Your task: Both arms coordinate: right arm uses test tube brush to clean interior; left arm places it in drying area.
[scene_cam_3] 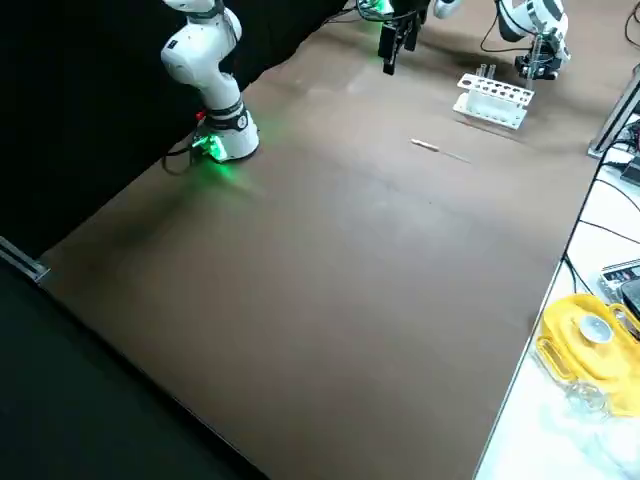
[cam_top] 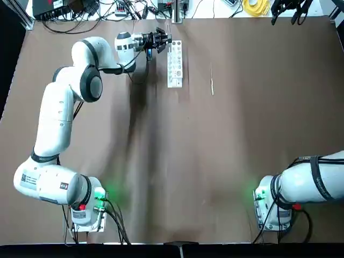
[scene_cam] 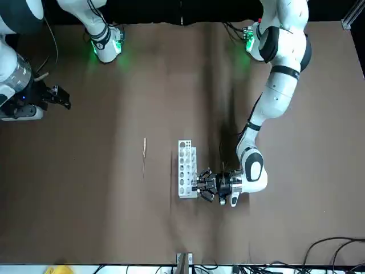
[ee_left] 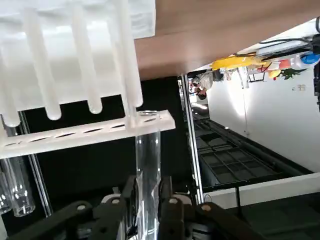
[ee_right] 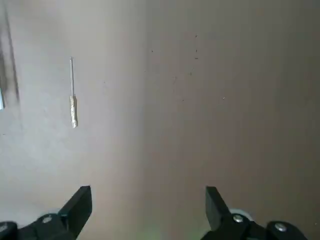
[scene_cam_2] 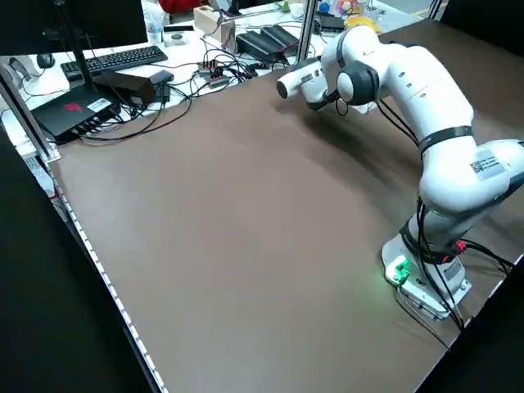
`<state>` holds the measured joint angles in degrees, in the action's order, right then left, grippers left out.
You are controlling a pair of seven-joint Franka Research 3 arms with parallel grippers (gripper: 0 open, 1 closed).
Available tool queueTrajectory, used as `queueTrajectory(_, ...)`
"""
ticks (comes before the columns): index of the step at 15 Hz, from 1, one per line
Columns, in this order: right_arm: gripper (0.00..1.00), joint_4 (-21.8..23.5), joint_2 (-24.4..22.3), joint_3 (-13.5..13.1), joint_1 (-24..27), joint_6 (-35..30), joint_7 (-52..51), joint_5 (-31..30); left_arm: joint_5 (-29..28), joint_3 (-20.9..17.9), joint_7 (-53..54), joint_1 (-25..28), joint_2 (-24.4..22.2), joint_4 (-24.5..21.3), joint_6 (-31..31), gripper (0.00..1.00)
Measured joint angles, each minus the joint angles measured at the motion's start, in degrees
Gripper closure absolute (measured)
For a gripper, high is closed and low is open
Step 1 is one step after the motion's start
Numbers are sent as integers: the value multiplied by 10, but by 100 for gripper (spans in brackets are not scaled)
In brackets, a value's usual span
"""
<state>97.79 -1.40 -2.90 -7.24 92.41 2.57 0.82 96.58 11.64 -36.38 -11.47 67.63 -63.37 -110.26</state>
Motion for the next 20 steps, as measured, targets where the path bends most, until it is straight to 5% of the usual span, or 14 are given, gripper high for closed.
queueTrajectory(20, 0, 0, 0, -1, 1, 2, 0, 0, -21, -1, -1, 2, 0, 0, 12, 77)
